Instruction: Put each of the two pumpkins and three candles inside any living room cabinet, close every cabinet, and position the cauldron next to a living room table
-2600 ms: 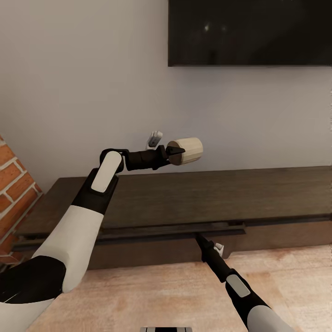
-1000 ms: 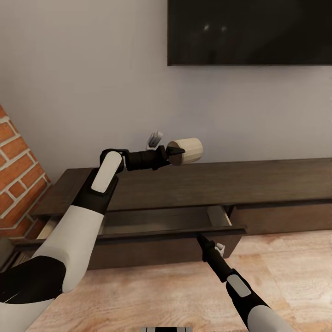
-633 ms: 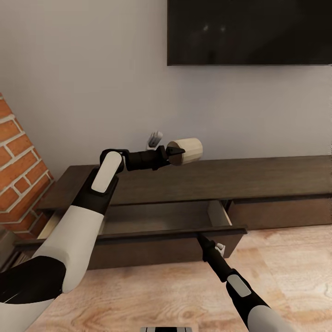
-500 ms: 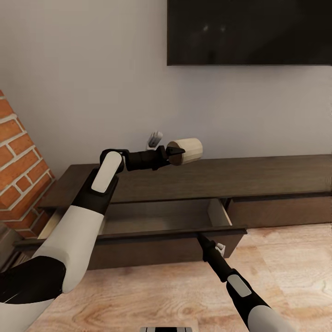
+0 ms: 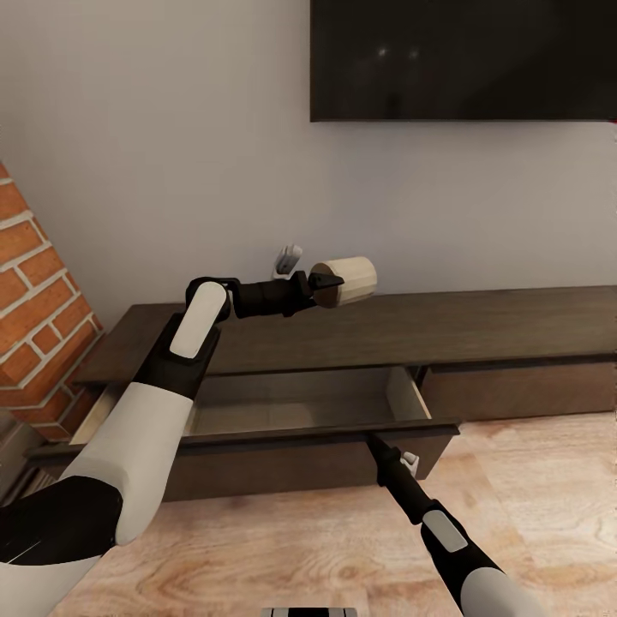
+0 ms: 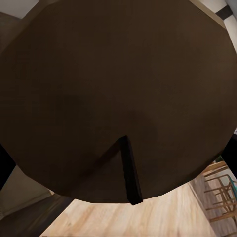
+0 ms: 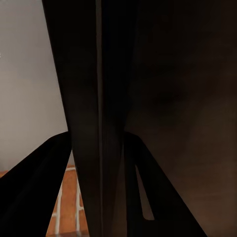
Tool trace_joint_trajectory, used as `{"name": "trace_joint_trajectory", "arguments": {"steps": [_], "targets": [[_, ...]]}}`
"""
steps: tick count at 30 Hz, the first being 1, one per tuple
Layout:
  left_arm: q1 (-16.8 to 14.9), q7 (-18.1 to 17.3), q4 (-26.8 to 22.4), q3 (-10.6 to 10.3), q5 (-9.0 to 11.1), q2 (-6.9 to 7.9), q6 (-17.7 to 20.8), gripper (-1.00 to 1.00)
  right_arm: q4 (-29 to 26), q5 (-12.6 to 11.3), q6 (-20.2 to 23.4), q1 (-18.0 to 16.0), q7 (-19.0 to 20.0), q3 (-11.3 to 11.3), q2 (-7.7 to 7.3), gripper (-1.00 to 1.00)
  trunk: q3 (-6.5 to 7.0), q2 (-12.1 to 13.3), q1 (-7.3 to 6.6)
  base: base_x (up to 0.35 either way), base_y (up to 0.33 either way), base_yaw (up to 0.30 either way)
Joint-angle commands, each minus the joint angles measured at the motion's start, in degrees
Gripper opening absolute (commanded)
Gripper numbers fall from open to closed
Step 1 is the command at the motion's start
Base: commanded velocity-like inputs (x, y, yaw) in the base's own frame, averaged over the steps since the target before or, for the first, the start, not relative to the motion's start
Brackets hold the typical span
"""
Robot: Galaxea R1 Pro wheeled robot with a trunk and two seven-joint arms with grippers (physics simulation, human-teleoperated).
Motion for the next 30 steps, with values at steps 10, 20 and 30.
{"name": "trace_joint_trajectory", "arguments": {"steps": [10, 20, 30], "targets": [[0.0, -0.5, 0.0, 0.0, -0.4, -0.02, 0.2, -1.00, 0.0, -0.3, 1.0, 0.0, 2.5, 1.0, 0.29, -1.00, -0.03, 0.0, -0.03, -0.127, 0.000, 0.000], [0.0, -0.5, 0.0, 0.0, -0.4, -0.02, 0.2, -1.00, 0.1, -0.3, 1.0, 0.0, 2.4, 1.0, 0.29, -1.00, -0.03, 0.0, -0.03, -0.013, 0.000, 0.000], [0.0, -0.4, 0.1, 0.0, -0.4, -0.02, 0.2, -1.00, 0.1, -0.3, 1.0, 0.0, 2.4, 1.0, 0.29, -1.00, -0.03, 0.0, -0.03, -0.114, 0.000, 0.000]]}}
